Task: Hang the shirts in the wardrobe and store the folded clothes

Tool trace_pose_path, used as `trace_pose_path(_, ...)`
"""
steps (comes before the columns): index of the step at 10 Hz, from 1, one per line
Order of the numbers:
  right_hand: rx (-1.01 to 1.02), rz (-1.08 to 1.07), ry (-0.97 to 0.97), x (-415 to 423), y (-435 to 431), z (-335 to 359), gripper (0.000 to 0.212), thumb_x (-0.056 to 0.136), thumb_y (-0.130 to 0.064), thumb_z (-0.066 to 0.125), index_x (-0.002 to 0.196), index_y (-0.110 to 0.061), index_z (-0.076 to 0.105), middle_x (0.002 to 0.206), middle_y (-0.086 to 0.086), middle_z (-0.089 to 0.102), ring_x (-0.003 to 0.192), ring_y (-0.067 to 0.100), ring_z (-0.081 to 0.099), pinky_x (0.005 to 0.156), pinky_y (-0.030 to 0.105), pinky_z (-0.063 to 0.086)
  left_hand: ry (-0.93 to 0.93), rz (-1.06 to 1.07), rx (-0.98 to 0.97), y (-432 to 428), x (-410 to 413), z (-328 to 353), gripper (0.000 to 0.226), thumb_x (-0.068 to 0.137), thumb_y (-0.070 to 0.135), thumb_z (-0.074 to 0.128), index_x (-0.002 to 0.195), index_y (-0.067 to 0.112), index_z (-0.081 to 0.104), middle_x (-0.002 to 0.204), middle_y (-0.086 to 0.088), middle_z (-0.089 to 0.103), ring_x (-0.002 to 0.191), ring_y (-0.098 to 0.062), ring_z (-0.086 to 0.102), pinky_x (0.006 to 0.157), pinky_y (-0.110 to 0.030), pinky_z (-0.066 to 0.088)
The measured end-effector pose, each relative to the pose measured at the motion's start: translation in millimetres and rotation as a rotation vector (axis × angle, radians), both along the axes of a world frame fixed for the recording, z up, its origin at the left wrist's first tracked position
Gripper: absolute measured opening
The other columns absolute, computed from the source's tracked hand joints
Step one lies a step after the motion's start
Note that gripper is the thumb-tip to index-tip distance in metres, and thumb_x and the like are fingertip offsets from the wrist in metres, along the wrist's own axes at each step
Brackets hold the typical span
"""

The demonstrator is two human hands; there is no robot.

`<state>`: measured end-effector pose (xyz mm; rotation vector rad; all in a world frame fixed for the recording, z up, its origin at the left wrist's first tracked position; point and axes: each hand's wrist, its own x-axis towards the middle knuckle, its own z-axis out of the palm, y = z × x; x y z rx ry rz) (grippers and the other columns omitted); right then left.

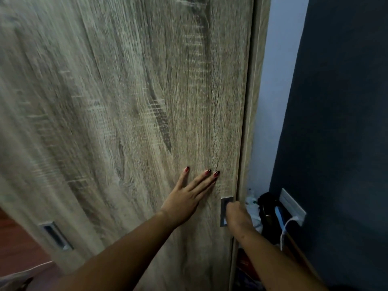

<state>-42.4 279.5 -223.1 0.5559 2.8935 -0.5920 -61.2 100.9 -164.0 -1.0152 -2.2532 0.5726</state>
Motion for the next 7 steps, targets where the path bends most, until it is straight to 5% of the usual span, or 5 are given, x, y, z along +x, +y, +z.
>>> trace_pose_path(2, -0.088, 0.009, 0.087, 6.4, 3.3, 2.3, 0.034, 0.096, -0.005, 0.032, 0.113, 0.005, 0.06, 0.117, 0.02, 0.062, 0.107, 0.033, 0.06, 0.077, 0.03, 0.046, -0.052, 0.009, 0.01, 3.7, 5.0, 4.7, 0.082, 0.088, 0.025, 0.054, 0.151, 0.014, 0.004, 0.161, -0.002, -0.01, 0.147, -0.022, -0.009, 0.115, -0.062, 0.002)
trace_pose_path(3, -0.027, 0.073, 0.123, 15.7, 5.4, 11.8, 0.035, 0.097, -0.008, 0.028, 0.114, 0.007, 0.055, 0.118, 0.024, 0.059, 0.109, 0.035, 0.056, 0.073, 0.025, 0.033, -0.089, 0.03, 0.007, 6.4, 9.3, 6.6, 0.083, 0.089, 0.029, 0.054, 0.151, 0.014, 0.002, 0.161, -0.002, -0.01, 0.147, -0.022, -0.009, 0.115, -0.062, 0.003)
trace_pose_path(5, 0.106, 0.222, 0.188, 29.8, -6.6, 54.4, 0.028, 0.094, -0.004, 0.038, 0.079, -0.004, 0.062, 0.089, 0.012, 0.064, 0.086, 0.025, 0.062, 0.065, 0.026, 0.038, -0.212, 0.086, 0.044, -5.3, 28.3, 7.4, 0.077, 0.092, 0.039, 0.046, 0.151, 0.02, 0.001, 0.161, -0.004, -0.008, 0.148, -0.022, -0.004, 0.114, -0.062, -0.001)
trace_pose_path(6, 0.126, 0.268, 0.273, 37.5, -21.4, 93.8, 0.033, 0.094, -0.011, 0.04, 0.064, -0.009, 0.054, 0.071, 0.007, 0.057, 0.077, 0.024, 0.061, 0.061, 0.025, 0.037, -0.26, 0.169, 0.25, -33.3, 43.3, 20.9, 0.069, 0.095, 0.045, 0.032, 0.151, 0.02, 0.001, 0.16, -0.002, -0.013, 0.147, -0.022, -0.009, 0.115, -0.062, 0.0)
trace_pose_path(7, 0.212, 0.277, 0.362, 43.3, -34.6, 122.3, 0.031, 0.094, -0.018, 0.041, 0.082, -0.004, 0.066, 0.086, 0.016, 0.067, 0.083, 0.03, 0.066, 0.061, 0.026, 0.039, -0.283, 0.234, 0.371, -56.6, 51.7, 35.8, 0.067, 0.095, 0.05, 0.019, 0.151, 0.02, 0.001, 0.159, 0.001, -0.015, 0.147, -0.019, -0.011, 0.115, -0.061, 0.004)
